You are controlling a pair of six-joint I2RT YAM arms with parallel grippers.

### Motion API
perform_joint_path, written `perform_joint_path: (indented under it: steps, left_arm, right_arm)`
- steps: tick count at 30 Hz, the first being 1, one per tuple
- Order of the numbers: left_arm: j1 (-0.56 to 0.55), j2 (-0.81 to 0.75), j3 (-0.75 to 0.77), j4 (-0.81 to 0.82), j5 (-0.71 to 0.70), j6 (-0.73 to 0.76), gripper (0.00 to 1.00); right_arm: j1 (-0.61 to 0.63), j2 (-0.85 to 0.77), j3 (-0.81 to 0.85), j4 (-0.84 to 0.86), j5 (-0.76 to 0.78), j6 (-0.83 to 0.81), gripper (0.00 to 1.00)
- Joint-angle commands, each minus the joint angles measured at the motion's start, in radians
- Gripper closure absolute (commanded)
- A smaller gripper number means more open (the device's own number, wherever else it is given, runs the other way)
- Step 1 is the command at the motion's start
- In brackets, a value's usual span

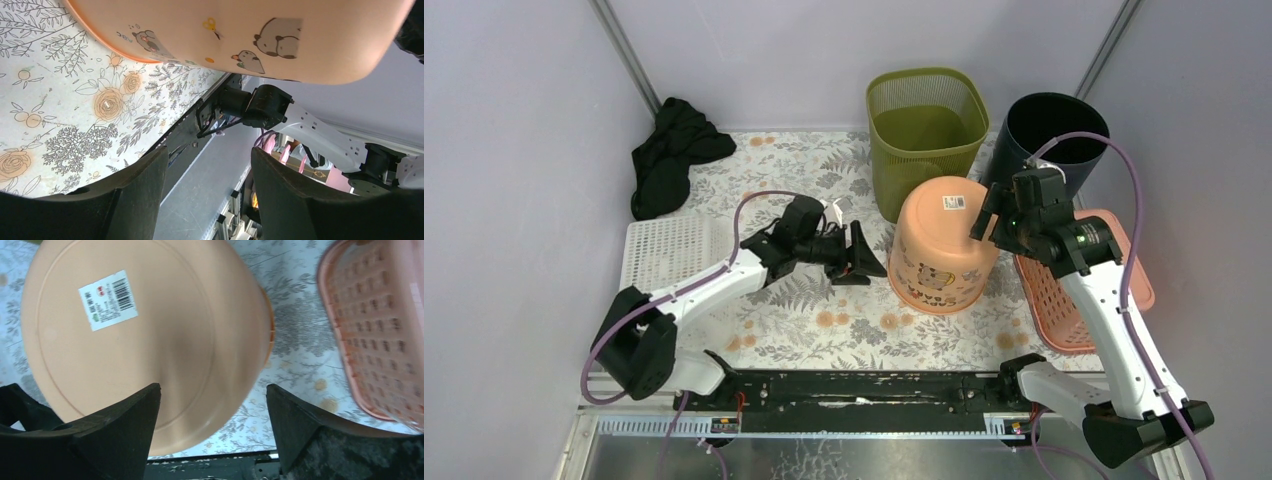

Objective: Turn the large container upside down
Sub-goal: Move the container to the center of the board.

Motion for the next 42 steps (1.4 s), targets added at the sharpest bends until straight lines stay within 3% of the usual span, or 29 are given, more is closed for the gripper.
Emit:
perform_joint_path:
  steps: [1, 12, 19, 24, 32, 42]
  left_arm:
    - [0.000, -0.044, 0.040, -0.096, -0.040, 0.041, 0.31]
    - [0.001, -0.141, 0.139, -0.221, -0.069, 0.053, 0.31]
    - [0.001, -0.190, 0.199, -0.288, -0.102, 0.051, 0.31]
    - [-0.004, -0.209, 0.229, -0.317, -0.127, 0.053, 0.31]
    - [-0.123, -0.174, 0.358, -0.463, -0.295, 0.117, 0.30]
    - [-0.332, -0.015, 0.498, -0.472, -0.506, 0.103, 0.30]
  right_arm:
    - [-0.007, -0.020, -0.072, 0.140, -0.170, -0.010, 0.20]
    - [-0.007, 0.003, -0.276, 0.424, -0.469, 0.150, 0.22]
    - [0.000, 0.121, -0.273, 0.608, -0.680, 0.193, 0.22]
    - [0.019, 0.206, -0.199, 0.608, -0.754, 0.138, 0.19]
    - [0.019, 0.138, 0.004, 0.317, -0.522, -0.008, 0.11]
    - [0.018, -0.037, 0.135, 0.056, -0.291, -0.016, 0.08]
